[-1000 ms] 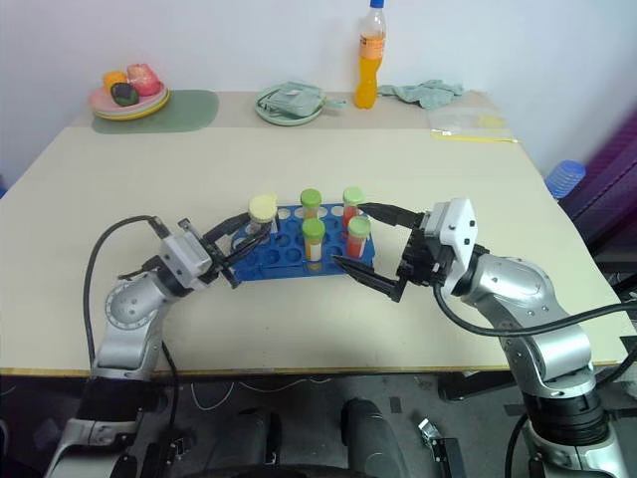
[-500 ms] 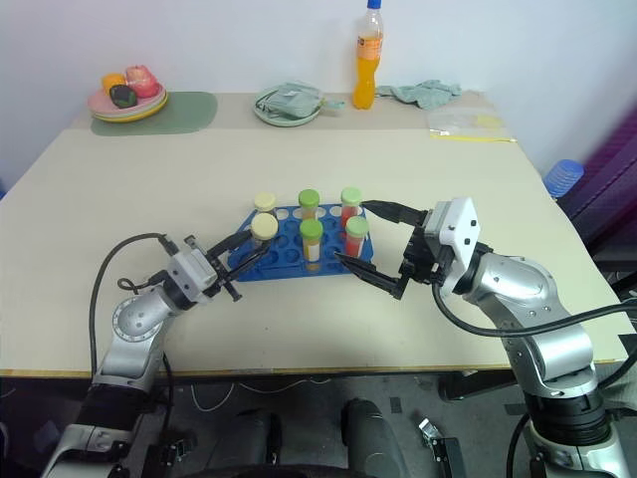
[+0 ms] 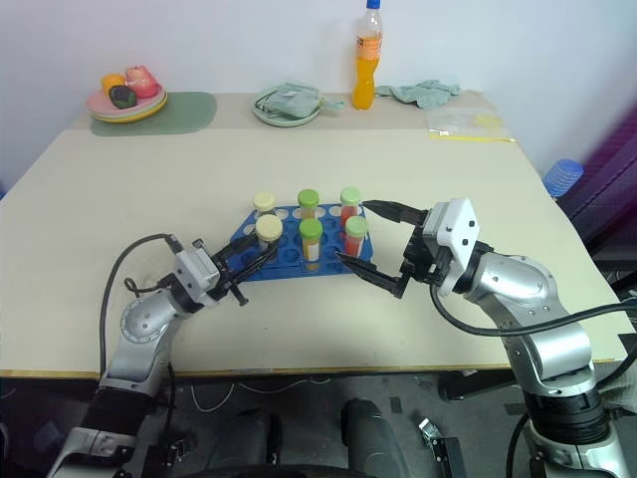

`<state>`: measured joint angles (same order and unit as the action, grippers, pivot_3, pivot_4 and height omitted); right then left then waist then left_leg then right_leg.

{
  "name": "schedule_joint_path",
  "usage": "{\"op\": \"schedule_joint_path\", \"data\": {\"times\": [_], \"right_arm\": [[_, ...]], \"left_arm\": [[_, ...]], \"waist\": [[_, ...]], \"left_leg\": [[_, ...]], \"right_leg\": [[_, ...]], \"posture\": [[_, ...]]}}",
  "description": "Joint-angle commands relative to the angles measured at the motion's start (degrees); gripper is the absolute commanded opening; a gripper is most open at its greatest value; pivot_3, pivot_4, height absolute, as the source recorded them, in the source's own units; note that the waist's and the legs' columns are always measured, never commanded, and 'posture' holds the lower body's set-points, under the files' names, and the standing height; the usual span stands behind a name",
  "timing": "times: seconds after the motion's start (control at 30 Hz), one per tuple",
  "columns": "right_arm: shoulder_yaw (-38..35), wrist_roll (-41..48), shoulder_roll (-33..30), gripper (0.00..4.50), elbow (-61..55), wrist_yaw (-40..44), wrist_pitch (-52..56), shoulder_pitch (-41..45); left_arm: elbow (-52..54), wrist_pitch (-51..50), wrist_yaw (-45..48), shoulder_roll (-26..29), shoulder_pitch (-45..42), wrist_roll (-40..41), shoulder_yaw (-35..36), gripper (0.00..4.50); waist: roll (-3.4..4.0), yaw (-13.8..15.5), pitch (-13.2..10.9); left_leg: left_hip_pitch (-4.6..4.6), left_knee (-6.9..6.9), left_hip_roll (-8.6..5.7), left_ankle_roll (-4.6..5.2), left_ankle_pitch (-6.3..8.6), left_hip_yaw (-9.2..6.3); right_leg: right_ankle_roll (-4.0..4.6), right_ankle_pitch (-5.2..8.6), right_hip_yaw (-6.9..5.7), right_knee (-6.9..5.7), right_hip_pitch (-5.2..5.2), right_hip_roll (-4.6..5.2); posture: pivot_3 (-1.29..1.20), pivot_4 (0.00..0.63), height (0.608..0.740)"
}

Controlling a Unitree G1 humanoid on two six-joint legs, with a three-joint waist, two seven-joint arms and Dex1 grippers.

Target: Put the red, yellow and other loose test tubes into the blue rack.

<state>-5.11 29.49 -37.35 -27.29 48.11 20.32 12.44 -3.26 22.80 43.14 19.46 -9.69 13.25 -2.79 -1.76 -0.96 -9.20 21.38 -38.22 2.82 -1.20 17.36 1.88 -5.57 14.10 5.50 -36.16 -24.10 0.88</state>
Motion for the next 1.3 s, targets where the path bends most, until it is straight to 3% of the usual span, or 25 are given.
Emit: {"op": "schedule_joint_path", "data": {"times": [0.03, 0.23, 0.27, 0.33, 0.43, 0.47, 0.67, 0.9, 1.1, 1.3], "right_arm": [[0.1, -0.6, 0.0, 4.5, -0.7, 0.1, -1.7, 1.2], [0.2, -1.2, 0.1, 4.5, -0.2, 0.3, -2.4, 1.6], [0.2, -1.3, 0.2, 4.5, -0.2, 0.3, -2.4, 1.6], [0.3, -1.4, 0.2, 4.5, -0.2, 0.3, -2.6, 1.4], [0.4, -1.5, 0.2, 4.5, -0.1, 0.3, -2.8, 1.2], [0.4, -1.6, 0.2, 4.5, 0.0, 0.3, -2.9, 1.2], [0.2, -1.2, 0.4, 4.5, 0.3, 0.5, -2.8, 0.9], [-0.5, 1.0, 0.0, 4.5, -0.5, 2.3, -1.7, -2.8], [-2.1, 3.2, -1.5, 4.5, -1.7, 5.0, -1.7, -6.5], [-2.8, 0.9, -1.5, 4.5, 0.4, 4.1, -4.0, -6.9]], "left_arm": [[1.6, -2.5, -0.1, -0.6, 0.2, 2.4, 0.0, 0.78], [2.4, -8.8, 1.3, -0.2, 0.2, 6.4, 1.0, 0.78], [2.3, -8.9, 1.2, -0.2, 0.0, 6.7, 1.5, 1.75], [2.2, -9.8, 0.5, -0.7, -0.4, 7.9, 2.7, 2.58], [1.7, -9.3, 1.1, -0.6, -0.7, 8.7, 3.7, 4.22], [1.7, -9.6, 1.7, -0.6, -0.7, 9.7, 4.1, 4.47], [4.9, -15.6, 9.2, 4.0, 0.3, 17.9, 7.1, 4.47], [7.9, -30.8, 23.9, 20.6, 5.6, 29.9, 15.3, 4.47], [-0.3, -29.3, 32.6, 27.8, 0.5, 28.4, 20.2, 4.47], [-6.5, -28.7, 34.5, 28.3, -6.7, 25.8, 20.1, 4.47]], "waist": [[0.0, 0.0, 0.0], [0.0, 0.0, 0.0], [0.0, 0.0, 0.0], [0.0, 0.0, 0.0], [0.0, 0.0, 0.0], [0.0, 0.0, 0.0], [0.0, -0.1, 0.0], [0.05, -0.3, 0.0], [0.02, 0.2, -0.1], [0.02, 0.0, -0.1]], "left_leg": [[0.0, 0.0, 0.0, 0.0, 0.0, 0.01], [0.01, 0.0, -0.01, 0.0, 0.0, 0.0], [0.02, 0.0, -0.01, 0.0, 0.0, 0.0], [0.02, 0.0, 0.0, 0.0, 0.0, 0.0], [0.01, 0.0, 0.0, 0.0, 0.0, -0.01], [0.01, 0.0, 0.0, 0.0, 0.0, -0.01], [0.02, 0.01, 0.01, 0.0, 0.0, -0.01], [0.01, 0.09, 0.09, 0.02, 0.01, 0.02], [0.05, 0.08, 0.08, 0.01, 0.01, 0.08], [0.05, 0.09, 0.08, 0.02, 0.01, 0.1]], "right_leg": [[0.0, 0.0, 0.0, 0.0, 0.0, 0.0], [0.01, 0.01, 0.0, 0.01, 0.0, 0.0], [0.01, 0.01, 0.0, 0.02, 0.0, 0.0], [0.02, 0.01, 0.0, 0.02, -0.01, 0.0], [0.02, 0.01, 0.0, 0.02, -0.01, 0.0], [0.03, 0.02, 0.0, 0.02, -0.01, -0.01], [0.16, 0.1, 0.0, 0.01, -0.03, -0.02], [0.21, 0.13, 0.0, -0.02, -0.14, -0.07], [0.24, 0.15, 0.0, 0.05, -0.15, -0.04], [0.24, 0.15, 0.01, 0.04, -0.19, -0.07]], "posture": [[0.0, 0.15, 0.74], [0.0, 0.15, 0.74], [0.0, 0.15, 0.74], [0.0, 0.15, 0.74], [0.0, 0.15, 0.74], [0.0, 0.15, 0.74], [0.0, 0.15, 0.74], [0.0, 0.15, 0.74], [0.0, 0.15, 0.74], [0.0, 0.15, 0.74]]}}
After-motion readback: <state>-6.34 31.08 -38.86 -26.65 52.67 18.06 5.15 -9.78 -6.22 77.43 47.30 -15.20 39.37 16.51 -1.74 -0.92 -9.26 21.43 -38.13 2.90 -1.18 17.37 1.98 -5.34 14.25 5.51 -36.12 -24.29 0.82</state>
